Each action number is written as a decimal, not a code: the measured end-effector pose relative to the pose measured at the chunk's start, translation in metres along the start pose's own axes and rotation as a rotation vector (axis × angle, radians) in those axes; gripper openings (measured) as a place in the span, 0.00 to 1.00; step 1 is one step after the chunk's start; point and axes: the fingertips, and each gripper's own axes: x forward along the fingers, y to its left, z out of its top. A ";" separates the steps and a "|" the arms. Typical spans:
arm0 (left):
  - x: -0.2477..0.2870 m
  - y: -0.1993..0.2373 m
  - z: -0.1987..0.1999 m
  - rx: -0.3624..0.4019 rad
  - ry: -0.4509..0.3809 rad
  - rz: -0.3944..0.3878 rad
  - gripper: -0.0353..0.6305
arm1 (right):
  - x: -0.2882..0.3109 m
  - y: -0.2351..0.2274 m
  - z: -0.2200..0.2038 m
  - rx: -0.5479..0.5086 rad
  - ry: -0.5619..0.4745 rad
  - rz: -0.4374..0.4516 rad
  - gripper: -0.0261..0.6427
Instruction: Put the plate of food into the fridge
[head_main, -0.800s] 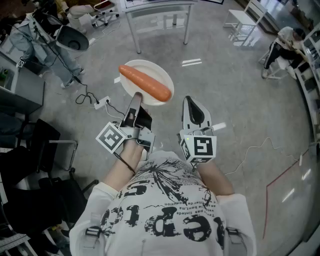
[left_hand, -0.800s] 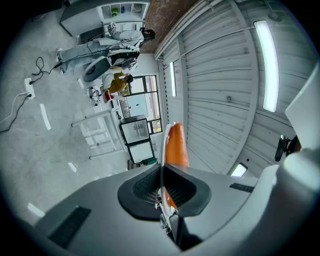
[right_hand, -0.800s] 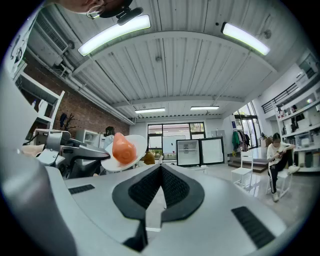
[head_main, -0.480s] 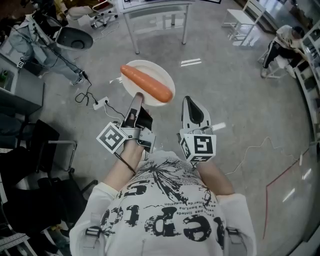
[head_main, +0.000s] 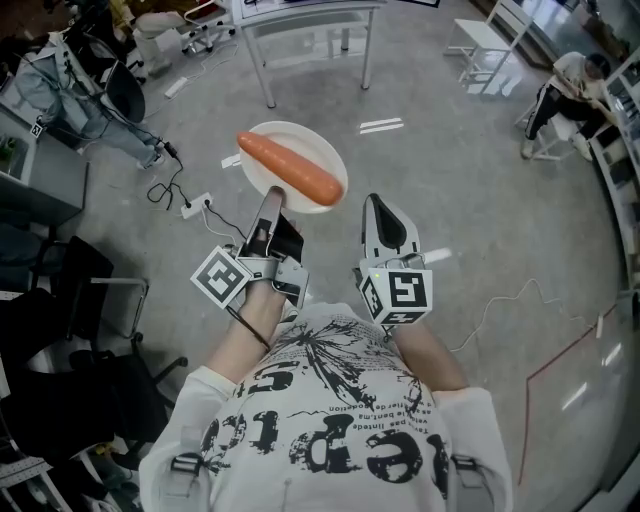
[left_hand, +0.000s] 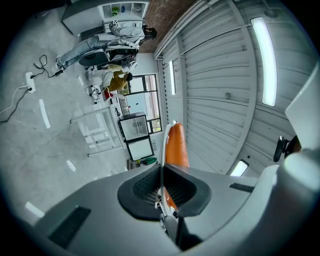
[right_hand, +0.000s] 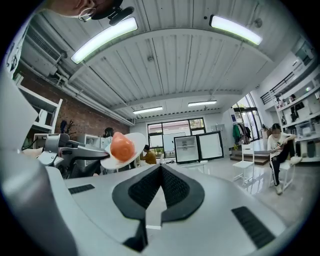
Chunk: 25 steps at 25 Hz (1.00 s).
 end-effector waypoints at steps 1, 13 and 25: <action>0.005 -0.002 -0.011 0.007 -0.004 0.006 0.09 | -0.004 -0.012 0.002 0.002 0.001 0.006 0.04; 0.033 0.000 -0.042 -0.040 -0.005 0.047 0.09 | -0.006 -0.060 0.013 -0.033 -0.032 0.004 0.04; 0.099 0.042 0.009 -0.023 0.035 0.041 0.09 | 0.074 -0.067 0.005 -0.044 -0.011 -0.023 0.04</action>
